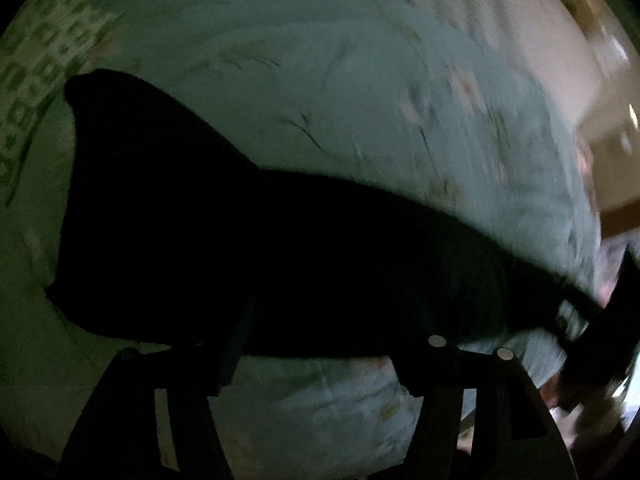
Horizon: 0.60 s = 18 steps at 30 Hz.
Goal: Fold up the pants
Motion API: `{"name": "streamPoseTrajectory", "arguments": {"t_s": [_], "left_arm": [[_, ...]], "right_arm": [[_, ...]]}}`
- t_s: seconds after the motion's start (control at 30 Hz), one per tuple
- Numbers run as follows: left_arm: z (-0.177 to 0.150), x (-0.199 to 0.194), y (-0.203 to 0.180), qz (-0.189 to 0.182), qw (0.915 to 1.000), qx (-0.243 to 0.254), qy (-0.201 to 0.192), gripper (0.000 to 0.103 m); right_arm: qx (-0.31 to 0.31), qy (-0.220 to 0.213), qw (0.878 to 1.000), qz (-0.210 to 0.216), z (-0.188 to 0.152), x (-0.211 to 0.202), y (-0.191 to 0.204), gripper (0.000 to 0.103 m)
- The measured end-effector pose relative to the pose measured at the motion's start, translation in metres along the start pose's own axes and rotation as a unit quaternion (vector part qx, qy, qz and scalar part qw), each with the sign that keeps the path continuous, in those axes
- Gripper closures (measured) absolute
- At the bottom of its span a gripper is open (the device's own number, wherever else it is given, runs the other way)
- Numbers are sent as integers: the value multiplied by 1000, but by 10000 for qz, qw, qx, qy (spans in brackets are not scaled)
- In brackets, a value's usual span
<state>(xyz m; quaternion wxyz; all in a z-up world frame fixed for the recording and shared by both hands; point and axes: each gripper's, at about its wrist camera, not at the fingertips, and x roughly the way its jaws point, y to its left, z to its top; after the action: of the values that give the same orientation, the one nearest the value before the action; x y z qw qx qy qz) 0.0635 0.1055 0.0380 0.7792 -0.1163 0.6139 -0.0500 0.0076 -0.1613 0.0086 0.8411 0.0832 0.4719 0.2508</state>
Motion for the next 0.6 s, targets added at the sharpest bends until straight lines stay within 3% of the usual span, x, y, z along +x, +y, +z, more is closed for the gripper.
{"name": "streamPoseTrajectory", "arguments": {"t_s": [0.1,0.33,0.6], "left_arm": [[21,-11,19,-167,9988,-443,-109,33],[69,-12,51,368,9934,-1086,-90,32],[90,-5,81,578,9861,-1554,-142,32]], "right_arm": [[-171,22,9996,209,16,18,20,38],[-852,125,9944,619,49,61,82,32],[-1635,355,9856,252,68,114,130,31]]}}
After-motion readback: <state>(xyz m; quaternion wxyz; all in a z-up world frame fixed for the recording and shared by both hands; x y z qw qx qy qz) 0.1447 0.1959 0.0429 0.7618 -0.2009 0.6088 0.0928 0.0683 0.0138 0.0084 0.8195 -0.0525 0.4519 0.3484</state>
